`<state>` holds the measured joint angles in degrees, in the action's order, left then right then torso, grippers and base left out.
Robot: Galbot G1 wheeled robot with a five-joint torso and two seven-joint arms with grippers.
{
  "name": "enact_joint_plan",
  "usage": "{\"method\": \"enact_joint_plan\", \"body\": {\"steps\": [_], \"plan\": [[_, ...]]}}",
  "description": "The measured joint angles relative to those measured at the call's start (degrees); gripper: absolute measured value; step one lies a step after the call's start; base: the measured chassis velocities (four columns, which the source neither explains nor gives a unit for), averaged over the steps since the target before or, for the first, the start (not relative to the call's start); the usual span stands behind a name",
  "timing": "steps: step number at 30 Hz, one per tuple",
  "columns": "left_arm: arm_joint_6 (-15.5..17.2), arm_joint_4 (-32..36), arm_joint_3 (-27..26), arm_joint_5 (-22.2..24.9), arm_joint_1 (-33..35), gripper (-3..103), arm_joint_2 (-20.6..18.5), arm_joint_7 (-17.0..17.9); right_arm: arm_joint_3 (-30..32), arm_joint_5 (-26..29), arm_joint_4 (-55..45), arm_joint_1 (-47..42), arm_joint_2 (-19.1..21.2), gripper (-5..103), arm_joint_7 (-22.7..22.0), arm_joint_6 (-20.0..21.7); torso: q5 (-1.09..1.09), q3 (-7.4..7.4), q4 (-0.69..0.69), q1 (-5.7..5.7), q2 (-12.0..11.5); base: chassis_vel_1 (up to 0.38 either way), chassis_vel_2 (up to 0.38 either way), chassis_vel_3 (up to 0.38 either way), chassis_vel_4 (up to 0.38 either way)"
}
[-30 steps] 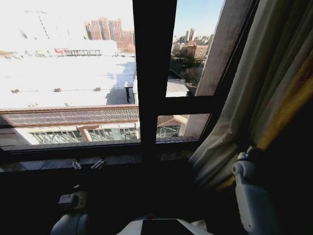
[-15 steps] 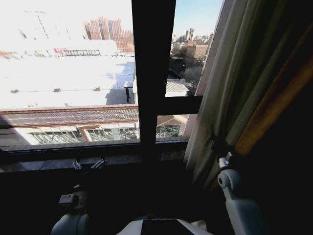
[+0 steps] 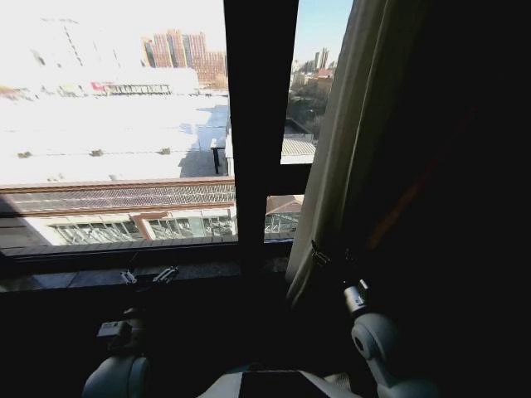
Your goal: Open the curtains by pulling them apart, changing their state from closed to fully open.
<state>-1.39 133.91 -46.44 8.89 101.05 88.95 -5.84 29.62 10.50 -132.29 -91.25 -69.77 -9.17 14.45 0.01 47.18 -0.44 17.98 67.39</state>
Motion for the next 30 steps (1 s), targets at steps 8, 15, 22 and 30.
{"method": "enact_joint_plan", "body": {"steps": [8, 15, 22, 30], "plan": [[2.67, 1.76, -0.16, 0.27, -1.02, 100, -0.11, 2.00, 0.03, -0.94, 0.06, -0.54, 1.51, 100, -0.82, -1.41, 0.01, 0.00, -0.01, 0.01, -0.01, 0.044, 0.036, -0.041, -0.044], [2.87, 1.88, 0.08, -0.23, -0.88, 100, -0.02, 2.02, -1.53, -2.71, 1.90, 0.87, 0.50, 100, -0.84, -2.18, 0.01, 0.00, 0.00, 0.00, -0.01, 0.176, 0.176, -0.173, -0.169], [3.33, 2.19, -0.36, -0.46, 0.35, 100, -0.10, 1.98, -2.06, -3.95, 2.27, 0.68, -0.80, 100, -0.78, -2.35, 0.00, 0.00, -0.01, 0.00, 0.00, 0.286, 0.292, -0.268, -0.298], [3.98, 2.59, -1.84, 0.61, 0.81, 100, -1.08, 1.93, -2.51, -4.62, 2.24, 0.41, -1.40, 100, -0.71, -2.26, 0.01, 0.00, 0.00, 0.00, -0.01, 0.344, 0.349, -0.337, -0.341]]}}
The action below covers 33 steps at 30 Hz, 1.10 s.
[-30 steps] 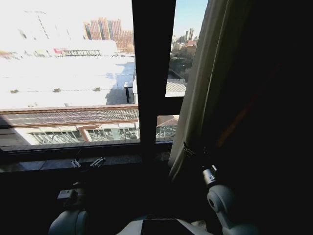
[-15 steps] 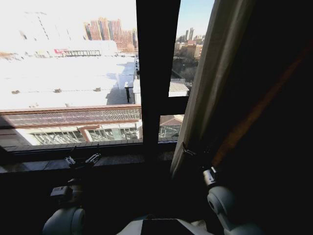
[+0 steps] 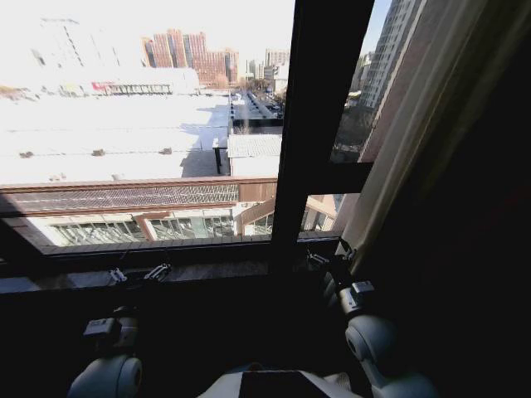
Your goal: Open the curtains by pulling them apart, changing their state from closed to fully open.
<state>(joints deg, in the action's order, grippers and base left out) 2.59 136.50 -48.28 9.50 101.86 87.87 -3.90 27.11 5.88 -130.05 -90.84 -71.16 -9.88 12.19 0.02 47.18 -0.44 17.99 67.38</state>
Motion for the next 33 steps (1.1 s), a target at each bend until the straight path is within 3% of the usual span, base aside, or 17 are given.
{"method": "enact_joint_plan", "body": {"steps": [33], "plan": [[-0.82, -0.33, -0.44, 0.31, 1.47, 100, 0.62, -0.41, -2.45, -1.92, 0.84, 0.05, -0.80, 100, 0.20, -0.01, -0.01, 0.00, 0.00, 0.00, 0.00, 0.352, 0.356, -0.351, -0.356]]}}
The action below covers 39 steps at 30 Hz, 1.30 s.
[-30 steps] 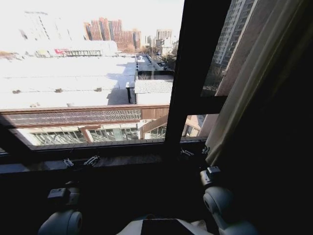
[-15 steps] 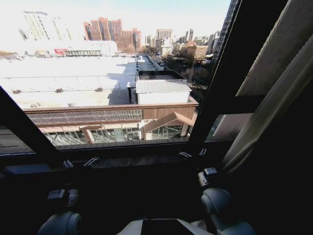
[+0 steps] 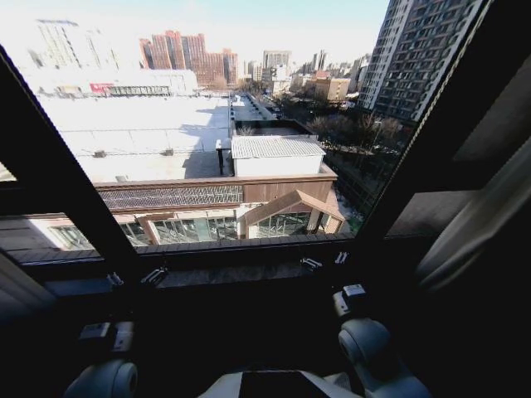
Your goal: Open the curtains by pulling them apart, changing their state from closed to fully open.
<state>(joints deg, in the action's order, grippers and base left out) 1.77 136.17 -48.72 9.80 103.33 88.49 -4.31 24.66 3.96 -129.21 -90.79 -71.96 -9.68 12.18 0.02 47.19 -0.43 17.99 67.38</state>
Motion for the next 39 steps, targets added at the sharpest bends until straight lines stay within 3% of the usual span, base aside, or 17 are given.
{"method": "enact_joint_plan", "body": {"steps": [28, 39], "plan": [[-0.28, -0.12, -0.18, -0.26, -0.04, 100, 0.80, -0.33, -0.90, -0.23, 0.28, 0.04, -0.06, 100, -0.01, -0.23, -0.01, 0.00, 0.00, 0.01, 0.00, 0.355, 0.351, -0.350, -0.351], [-0.42, -0.35, 0.06, -0.44, -0.08, 100, 0.84, -0.23, -1.55, -2.35, 1.83, 0.25, -0.24, 100, 0.65, -4.77, -0.02, 0.00, 0.00, 0.01, 0.00, 0.321, 0.330, -0.307, -0.311]]}}
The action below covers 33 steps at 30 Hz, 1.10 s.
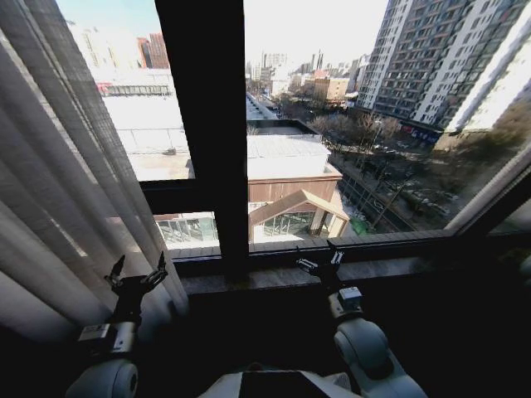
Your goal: Open the curtains by pulling them apart, changing their state from closed to fully open.
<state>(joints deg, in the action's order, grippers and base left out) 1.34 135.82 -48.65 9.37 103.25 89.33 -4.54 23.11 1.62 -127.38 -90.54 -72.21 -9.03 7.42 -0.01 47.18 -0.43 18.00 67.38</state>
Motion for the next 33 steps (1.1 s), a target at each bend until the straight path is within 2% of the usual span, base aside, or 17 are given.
{"method": "enact_joint_plan", "body": {"steps": [4, 7, 12, 15, 16, 17, 19, 20, 21, 28, 32, 33], "plan": [[0.00, -0.19, 0.52, -0.69, -0.28, 100, 0.11, 0.04, 0.18, -0.04, 0.06, 0.07, 0.19, 100, 0.01, -0.14, -0.03, 0.00, -0.01, 0.00, 0.00, 0.089, 0.107, -0.074, -0.126], [0.21, -0.40, 0.78, -0.93, -0.62, 100, 0.04, -0.14, 0.27, -0.04, 0.27, 0.23, 0.29, 100, 0.01, -0.16, 0.06, 0.01, -0.02, 0.00, -0.01, -0.012, -0.006, 0.018, 0.013], [0.54, -1.00, 1.11, -1.03, -1.30, 100, -0.56, -0.93, -0.25, -0.04, 0.59, 0.48, 0.14, 100, 0.00, -0.21, 0.07, 0.01, -0.01, -0.01, -0.01, -0.035, -0.041, 0.055, 0.071], [2.18, -2.13, 1.51, -1.12, -3.30, 100, -0.92, -0.79, -0.84, -0.13, 1.02, 0.79, -0.14, 100, 0.01, -0.43, 0.04, 0.00, 0.00, -0.02, 0.00, 0.000, 0.000, 0.000, 0.000], [2.98, -2.71, 1.97, -2.00, -4.62, 100, -1.28, 0.68, -1.03, -0.19, 1.19, 0.89, -0.23, 100, 0.02, -0.54, 0.00, 0.00, 0.00, -0.03, 0.00, 0.000, 0.000, 0.000, 0.000], [2.98, -2.71, 1.97, -2.00, -4.62, 100, -1.28, 0.68, -1.03, -0.19, 1.19, 0.89, -0.23, 100, 0.02, -0.54, 0.00, 0.00, 0.00, -0.03, 0.00, 0.000, 0.000, 0.000, 0.000], [3.62, -3.62, 3.05, -3.53, -7.00, 100, -1.82, 4.05, -1.28, -0.28, 1.40, 0.99, -0.38, 100, 0.05, -0.80, -0.03, 0.00, 0.00, -0.01, 0.00, 0.000, 0.000, 0.000, 0.000], [3.88, -4.57, 4.32, -4.88, -9.19, 100, -2.33, 8.07, -1.52, -0.32, 1.62, 1.07, -0.49, 100, 0.05, -1.04, -0.02, 0.01, -0.01, -0.01, 0.00, 0.000, 0.000, 0.000, 0.000], [3.88, -5.03, 4.84, -5.46, -10.27, 100, -2.47, 9.96, -1.65, -0.35, 1.72, 1.08, -0.54, 100, 0.05, -1.18, -0.01, 0.01, -0.02, 0.00, 0.00, 0.000, 0.000, 0.000, 0.000], [4.19, -5.80, 7.17, -7.76, -11.92, 100, -2.22, 13.16, -2.11, -0.38, 1.91, 1.20, -0.60, 100, 0.05, -1.47, 0.03, 0.01, -0.01, 0.00, -0.01, 0.000, 0.000, 0.000, 0.000], [4.87, -6.16, 8.39, -8.56, -11.76, 100, -1.47, 18.15, -2.04, -0.38, 2.25, 1.35, -0.37, 100, 0.05, -1.58, 0.02, 0.00, 0.00, -0.02, 0.00, 0.000, 0.000, 0.000, 0.000], [4.87, -6.16, 8.39, -8.56, -11.76, 100, -1.47, 18.15, -2.04, -0.38, 2.25, 1.35, -0.37, 100, 0.05, -1.58, 0.02, 0.00, 0.00, -0.02, 0.00, 0.000, 0.000, 0.000, 0.000]]}}
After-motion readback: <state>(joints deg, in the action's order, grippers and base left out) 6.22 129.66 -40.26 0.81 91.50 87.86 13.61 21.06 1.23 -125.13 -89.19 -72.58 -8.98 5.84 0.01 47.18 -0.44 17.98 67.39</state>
